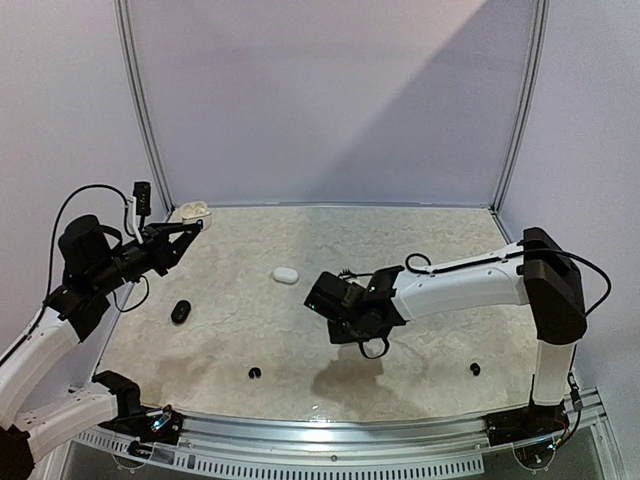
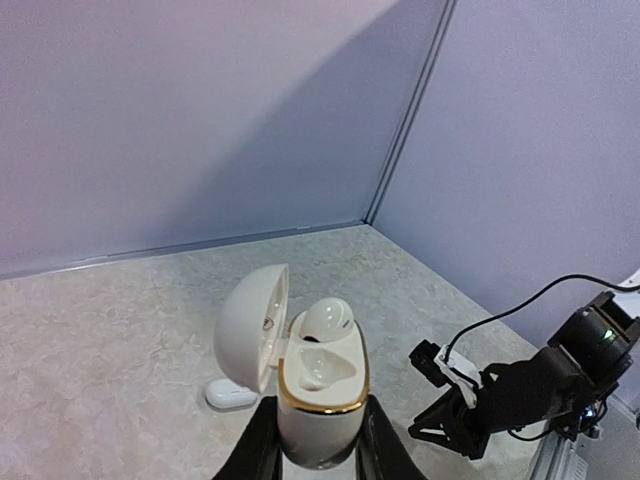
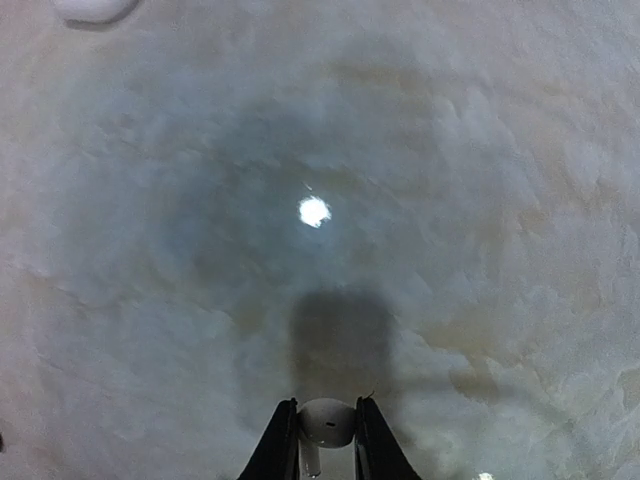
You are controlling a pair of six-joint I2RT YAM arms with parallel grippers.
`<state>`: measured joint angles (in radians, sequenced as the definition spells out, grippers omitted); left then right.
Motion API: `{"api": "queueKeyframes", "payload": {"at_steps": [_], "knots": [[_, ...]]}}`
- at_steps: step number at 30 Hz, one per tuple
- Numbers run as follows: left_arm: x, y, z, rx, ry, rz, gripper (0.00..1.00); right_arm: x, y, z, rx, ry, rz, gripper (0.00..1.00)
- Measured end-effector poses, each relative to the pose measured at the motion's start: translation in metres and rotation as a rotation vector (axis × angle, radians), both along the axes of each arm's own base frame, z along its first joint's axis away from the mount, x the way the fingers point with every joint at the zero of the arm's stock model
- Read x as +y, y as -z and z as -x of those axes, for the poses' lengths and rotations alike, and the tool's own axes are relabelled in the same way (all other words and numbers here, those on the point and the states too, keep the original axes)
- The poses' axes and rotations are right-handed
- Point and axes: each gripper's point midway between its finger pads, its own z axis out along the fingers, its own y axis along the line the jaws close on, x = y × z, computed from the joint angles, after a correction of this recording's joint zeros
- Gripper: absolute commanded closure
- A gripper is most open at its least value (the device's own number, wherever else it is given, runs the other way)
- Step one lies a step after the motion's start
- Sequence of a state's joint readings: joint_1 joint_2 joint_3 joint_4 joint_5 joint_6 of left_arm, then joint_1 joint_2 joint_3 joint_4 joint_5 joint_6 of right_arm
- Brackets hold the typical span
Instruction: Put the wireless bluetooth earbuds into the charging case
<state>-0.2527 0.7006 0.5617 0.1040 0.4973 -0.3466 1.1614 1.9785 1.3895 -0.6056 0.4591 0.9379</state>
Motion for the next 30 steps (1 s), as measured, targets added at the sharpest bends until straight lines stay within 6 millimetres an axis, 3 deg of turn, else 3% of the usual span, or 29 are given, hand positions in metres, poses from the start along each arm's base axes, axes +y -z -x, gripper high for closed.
{"api": "queueKeyframes", "payload": {"at_steps": [3,6,10,15,24,30], "knots": [[-0.011,0.000,0.006,-0.004,0.052,-0.001,1.00,-0.027,0.026,0.016,0.069,0.084,0.043,0.89],[-0.024,0.001,0.015,-0.003,0.111,-0.001,1.00,-0.040,0.039,0.026,0.121,0.143,0.052,0.89],[-0.037,0.002,0.024,0.000,0.172,-0.002,1.00,-0.039,0.041,0.029,0.141,0.193,0.017,0.86],[-0.041,0.005,0.025,0.006,0.186,-0.008,1.00,-0.038,0.042,0.031,0.163,0.245,-0.017,0.69],[-0.043,0.006,0.024,0.005,0.190,-0.012,1.00,-0.038,0.040,0.026,0.179,0.283,-0.052,0.49],[-0.044,0.006,0.026,0.003,0.199,-0.011,1.00,-0.055,0.037,0.014,0.295,0.264,-0.027,0.49]]}}
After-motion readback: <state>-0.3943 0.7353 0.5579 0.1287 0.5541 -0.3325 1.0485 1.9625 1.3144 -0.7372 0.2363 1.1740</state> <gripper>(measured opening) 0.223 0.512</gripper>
